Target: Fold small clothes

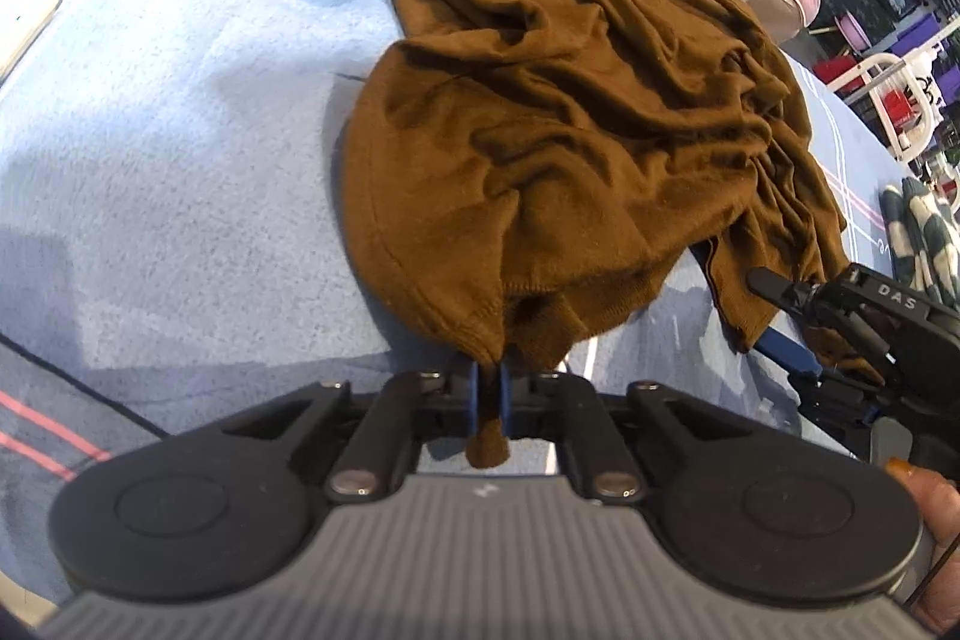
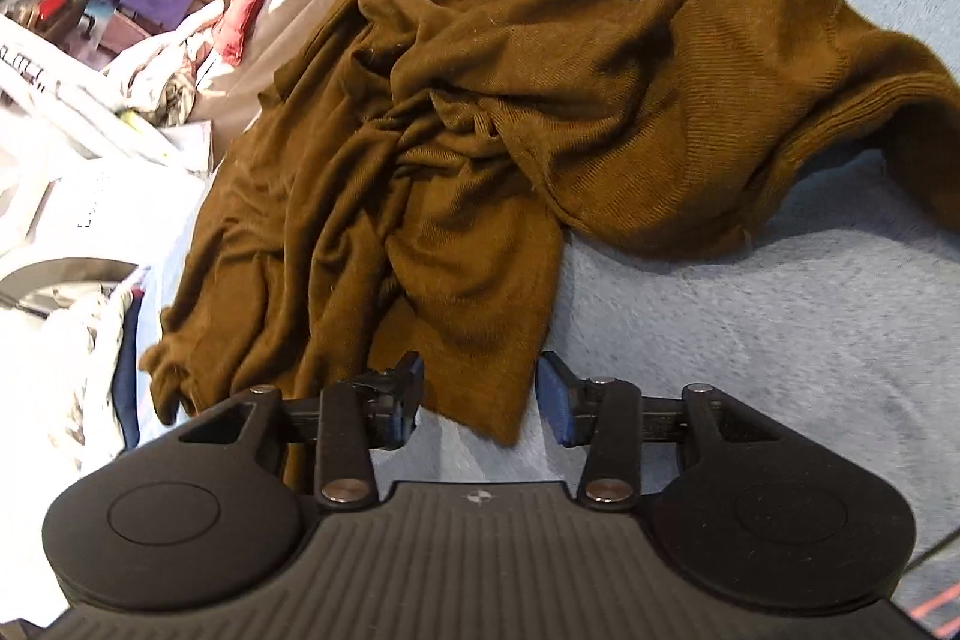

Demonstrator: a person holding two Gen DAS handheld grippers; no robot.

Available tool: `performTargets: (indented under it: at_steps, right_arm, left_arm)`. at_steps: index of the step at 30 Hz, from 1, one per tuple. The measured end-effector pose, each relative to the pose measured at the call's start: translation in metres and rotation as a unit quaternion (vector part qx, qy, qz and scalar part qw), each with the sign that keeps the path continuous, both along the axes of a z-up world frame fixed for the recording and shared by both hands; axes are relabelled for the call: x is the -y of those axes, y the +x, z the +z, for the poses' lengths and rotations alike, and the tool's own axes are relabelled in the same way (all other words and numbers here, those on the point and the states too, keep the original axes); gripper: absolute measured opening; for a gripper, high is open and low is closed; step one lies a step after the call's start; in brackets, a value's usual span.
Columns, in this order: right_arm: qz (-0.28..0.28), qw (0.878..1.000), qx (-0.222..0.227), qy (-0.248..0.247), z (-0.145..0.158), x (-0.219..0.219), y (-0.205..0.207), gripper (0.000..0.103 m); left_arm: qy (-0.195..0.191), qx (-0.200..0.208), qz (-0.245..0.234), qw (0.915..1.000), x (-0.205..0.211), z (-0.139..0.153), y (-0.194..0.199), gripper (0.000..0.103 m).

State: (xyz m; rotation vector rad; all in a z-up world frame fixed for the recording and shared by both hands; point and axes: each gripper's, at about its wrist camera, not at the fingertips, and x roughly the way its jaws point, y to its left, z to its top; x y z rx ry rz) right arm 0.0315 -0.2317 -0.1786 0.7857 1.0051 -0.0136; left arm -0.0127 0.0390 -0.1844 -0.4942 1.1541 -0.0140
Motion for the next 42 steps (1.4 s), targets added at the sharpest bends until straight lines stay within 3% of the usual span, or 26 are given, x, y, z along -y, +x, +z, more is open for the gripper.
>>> performTargets:
  at_steps: [1, 3, 5, 11, 17, 24, 28, 36, 42]
  right_arm:
    - [-0.001, 1.000, -0.001, -0.002, -0.001, -0.001, 0.002, 0.055]
    - [-0.006, 1.000, -0.008, -0.007, -0.004, -0.003, 0.005, 0.020]
    - [-0.009, 1.000, -0.016, -0.005, -0.007, -0.002, 0.006, 0.007]
    - [0.000, 1.000, -0.015, -0.024, 0.001, 0.000, 0.002, 0.005]
    - [0.052, 0.998, -0.014, -0.039, 0.032, 0.004, -0.009, 0.005]
    - [0.124, 0.989, -0.035, -0.071, 0.069, 0.020, -0.037, 0.005]
    - [0.146, 0.984, -0.054, -0.087, 0.081, 0.031, -0.053, 0.005]
    - [0.195, 0.971, -0.080, -0.112, 0.087, 0.035, -0.078, 0.005]
    - [0.203, 0.965, -0.112, -0.120, 0.069, 0.032, -0.098, 0.004]
  left_arm:
    - [0.002, 0.002, -0.003, 1.0000, 0.001, 0.000, 0.002, 0.005]
    - [0.002, 0.005, -0.005, 1.0000, 0.000, 0.000, 0.005, 0.005]
    - [-0.003, 0.003, 0.002, 1.0000, -0.001, 0.000, 0.007, 0.005]
    - [-0.007, 0.007, 0.010, 0.9999, -0.010, 0.005, 0.006, 0.004]
    - [0.007, 0.026, -0.010, 0.9996, -0.029, 0.030, 0.001, 0.004]
    - [0.006, -0.006, -0.059, 0.9982, -0.064, 0.055, -0.019, 0.004]
    - [0.014, -0.022, -0.062, 0.9977, -0.087, 0.067, -0.039, 0.004]
    - [0.039, -0.042, -0.100, 0.9933, -0.105, 0.073, -0.063, 0.004]
    - [0.068, -0.070, -0.125, 0.9873, -0.099, 0.051, -0.078, 0.004]
